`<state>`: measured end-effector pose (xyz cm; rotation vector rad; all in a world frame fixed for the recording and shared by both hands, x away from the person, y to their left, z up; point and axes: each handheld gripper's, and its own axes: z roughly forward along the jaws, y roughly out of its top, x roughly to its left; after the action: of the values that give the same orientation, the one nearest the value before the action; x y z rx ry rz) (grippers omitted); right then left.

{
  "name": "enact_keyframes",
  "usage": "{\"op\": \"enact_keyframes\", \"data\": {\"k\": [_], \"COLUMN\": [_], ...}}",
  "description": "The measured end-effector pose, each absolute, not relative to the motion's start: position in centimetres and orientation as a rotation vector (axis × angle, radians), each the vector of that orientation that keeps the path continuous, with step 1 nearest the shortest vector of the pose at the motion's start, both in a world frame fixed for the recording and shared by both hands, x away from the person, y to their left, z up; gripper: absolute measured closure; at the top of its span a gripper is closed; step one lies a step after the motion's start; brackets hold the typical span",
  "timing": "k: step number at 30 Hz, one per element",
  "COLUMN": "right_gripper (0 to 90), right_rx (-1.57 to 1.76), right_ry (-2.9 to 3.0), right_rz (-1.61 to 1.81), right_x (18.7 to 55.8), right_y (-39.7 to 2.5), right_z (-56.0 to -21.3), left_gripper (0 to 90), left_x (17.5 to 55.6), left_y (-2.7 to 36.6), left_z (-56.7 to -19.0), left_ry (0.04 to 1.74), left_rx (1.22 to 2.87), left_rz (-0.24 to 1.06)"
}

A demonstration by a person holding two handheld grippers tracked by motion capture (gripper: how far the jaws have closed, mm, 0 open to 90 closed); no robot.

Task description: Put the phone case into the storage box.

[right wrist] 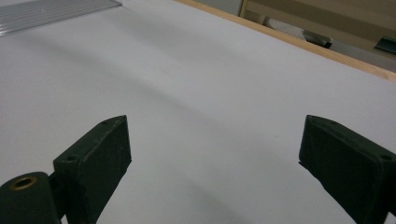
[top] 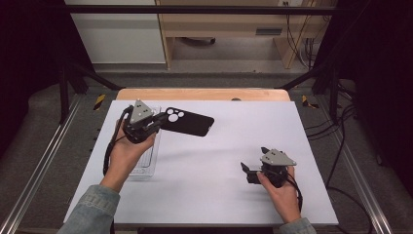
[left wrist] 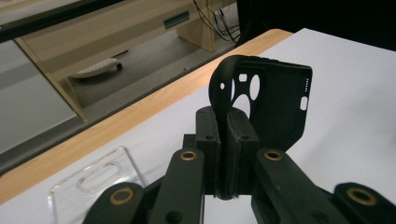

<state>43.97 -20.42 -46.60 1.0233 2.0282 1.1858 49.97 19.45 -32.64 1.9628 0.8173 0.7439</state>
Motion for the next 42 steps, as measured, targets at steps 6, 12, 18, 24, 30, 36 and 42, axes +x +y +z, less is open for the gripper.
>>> {"op": "enact_keyframes", "data": {"k": [6,12,18,24,30,36,42], "right_gripper": [8.0,7.1,8.9,8.9,7.4,6.0,5.8], "right_rx": [1.071,1.098,1.096,1.111,1.078,1.06,1.07], "right_ry": [1.945,1.88,1.841,1.848,1.839,1.8,1.779], "right_rz": [1.224,1.248,1.261,1.259,1.274,1.3,1.305], "right_x": [43.7,43.4,43.2,42.8,42.2,42.2,42.1], "right_y": [-21.8,-22.7,-23.3,-23.5,-23.6,-23.6,-23.7], "right_z": [-46.7,-46.9,-47.0,-47.2,-47.3,-47.5,-47.4], "left_gripper": [84.5,84.5,84.5,84.5,84.5,84.5,84.5], "left_x": [50.5,50.7,50.7,50.7,50.7,50.9,50.9], "left_y": [20.4,21.1,22.0,22.3,22.5,23.2,24.6], "left_z": [-31.4,-30.4,-29.8,-29.1,-28.0,-27.0,-26.6], "left_ry": [0.822,0.828,0.844,0.848,0.844,0.842,0.871], "left_rx": [1.985,1.968,1.96,1.967,1.968,1.981,1.983], "left_rz": [0.786,0.806,0.823,0.846,0.87,0.904,0.931]}}
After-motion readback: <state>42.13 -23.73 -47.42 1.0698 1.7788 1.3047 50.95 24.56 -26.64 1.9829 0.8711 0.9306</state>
